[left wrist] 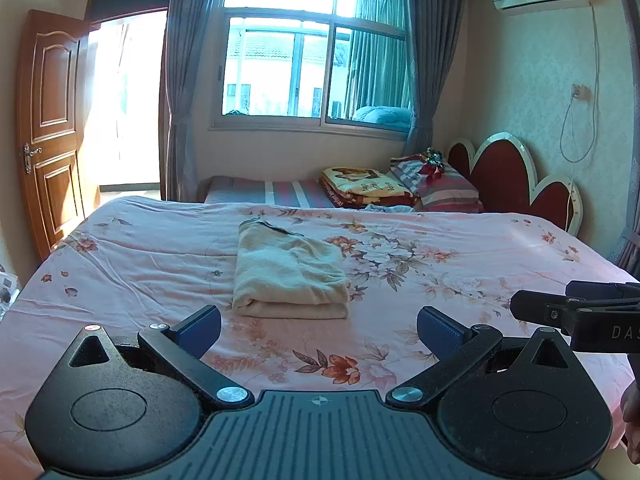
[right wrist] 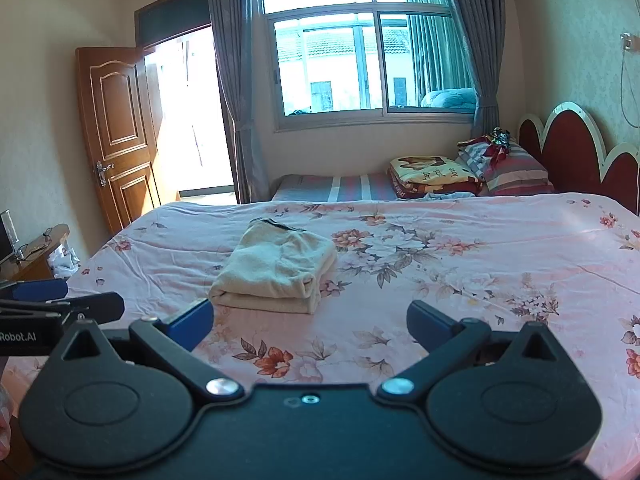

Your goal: Fold small clothes

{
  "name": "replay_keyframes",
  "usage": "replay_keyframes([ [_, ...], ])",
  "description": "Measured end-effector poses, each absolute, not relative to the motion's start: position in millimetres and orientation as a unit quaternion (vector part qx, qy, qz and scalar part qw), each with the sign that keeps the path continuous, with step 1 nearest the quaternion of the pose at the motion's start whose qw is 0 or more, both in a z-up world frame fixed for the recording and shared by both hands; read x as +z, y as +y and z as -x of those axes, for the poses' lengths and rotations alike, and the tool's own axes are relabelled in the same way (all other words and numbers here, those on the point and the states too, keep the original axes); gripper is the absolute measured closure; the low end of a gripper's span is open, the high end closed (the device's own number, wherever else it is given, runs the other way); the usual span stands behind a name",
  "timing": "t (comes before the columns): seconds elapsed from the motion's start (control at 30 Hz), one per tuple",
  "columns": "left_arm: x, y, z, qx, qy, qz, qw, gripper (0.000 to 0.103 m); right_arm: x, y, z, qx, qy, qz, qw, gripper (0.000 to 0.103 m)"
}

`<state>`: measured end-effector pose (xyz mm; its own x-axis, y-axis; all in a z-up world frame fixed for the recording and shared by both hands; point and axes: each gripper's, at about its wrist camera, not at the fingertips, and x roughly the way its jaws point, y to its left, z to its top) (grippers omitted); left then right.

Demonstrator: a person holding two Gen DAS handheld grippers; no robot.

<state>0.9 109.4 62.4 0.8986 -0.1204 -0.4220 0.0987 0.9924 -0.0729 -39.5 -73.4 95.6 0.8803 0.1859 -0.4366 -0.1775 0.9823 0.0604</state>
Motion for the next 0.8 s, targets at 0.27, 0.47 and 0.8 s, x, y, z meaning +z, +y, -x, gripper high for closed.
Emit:
replay_keyframes([
  [0.27,61.3,110.3,-1.4,-0.055,0.22,0.022,0.974,0.0,95.3,-71.4,39.8,0.094,0.225,-0.009,0.97,0.001],
  [0.47,60.3,112.3,-3.4,-0.052,0.22,0.021,0.974,0.0,95.2,-71.1,39.7,0.094,0.225,-0.008,0.97,0.001],
  [0.8,60.0,110.7,-3.3,-0.049,0.216,0.015,0.975,0.0,95.2,-68.7,40.0,0.094,0.223,-0.009,0.97,0.001],
])
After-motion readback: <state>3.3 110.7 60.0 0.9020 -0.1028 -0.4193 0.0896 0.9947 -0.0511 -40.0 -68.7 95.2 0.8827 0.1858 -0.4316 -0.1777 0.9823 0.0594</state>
